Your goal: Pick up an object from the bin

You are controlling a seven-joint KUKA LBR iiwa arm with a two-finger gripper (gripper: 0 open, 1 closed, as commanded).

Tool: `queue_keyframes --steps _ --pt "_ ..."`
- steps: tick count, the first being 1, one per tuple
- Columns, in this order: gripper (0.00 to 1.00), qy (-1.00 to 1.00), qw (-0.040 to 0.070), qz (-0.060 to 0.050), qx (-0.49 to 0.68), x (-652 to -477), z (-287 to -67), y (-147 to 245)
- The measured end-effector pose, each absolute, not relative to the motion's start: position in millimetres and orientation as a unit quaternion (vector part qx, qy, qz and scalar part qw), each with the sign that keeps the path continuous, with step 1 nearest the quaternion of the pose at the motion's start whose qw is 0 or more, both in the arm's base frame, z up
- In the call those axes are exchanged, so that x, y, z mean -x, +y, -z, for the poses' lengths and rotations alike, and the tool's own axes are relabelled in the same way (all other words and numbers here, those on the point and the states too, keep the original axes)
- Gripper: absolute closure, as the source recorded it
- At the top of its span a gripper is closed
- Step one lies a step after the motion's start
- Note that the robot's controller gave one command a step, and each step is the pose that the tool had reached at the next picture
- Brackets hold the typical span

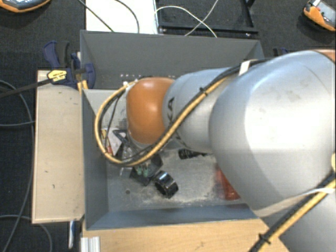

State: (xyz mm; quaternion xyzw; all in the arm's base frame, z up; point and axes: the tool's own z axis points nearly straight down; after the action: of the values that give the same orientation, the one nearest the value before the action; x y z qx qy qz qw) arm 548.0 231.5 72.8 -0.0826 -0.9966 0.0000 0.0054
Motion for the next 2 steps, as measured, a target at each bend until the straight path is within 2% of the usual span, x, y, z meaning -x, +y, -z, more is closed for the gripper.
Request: queue_keyframes --steps 2 --pt "1.0 -0.997 0.003 0.001 0.083 -549.6 -104 232"
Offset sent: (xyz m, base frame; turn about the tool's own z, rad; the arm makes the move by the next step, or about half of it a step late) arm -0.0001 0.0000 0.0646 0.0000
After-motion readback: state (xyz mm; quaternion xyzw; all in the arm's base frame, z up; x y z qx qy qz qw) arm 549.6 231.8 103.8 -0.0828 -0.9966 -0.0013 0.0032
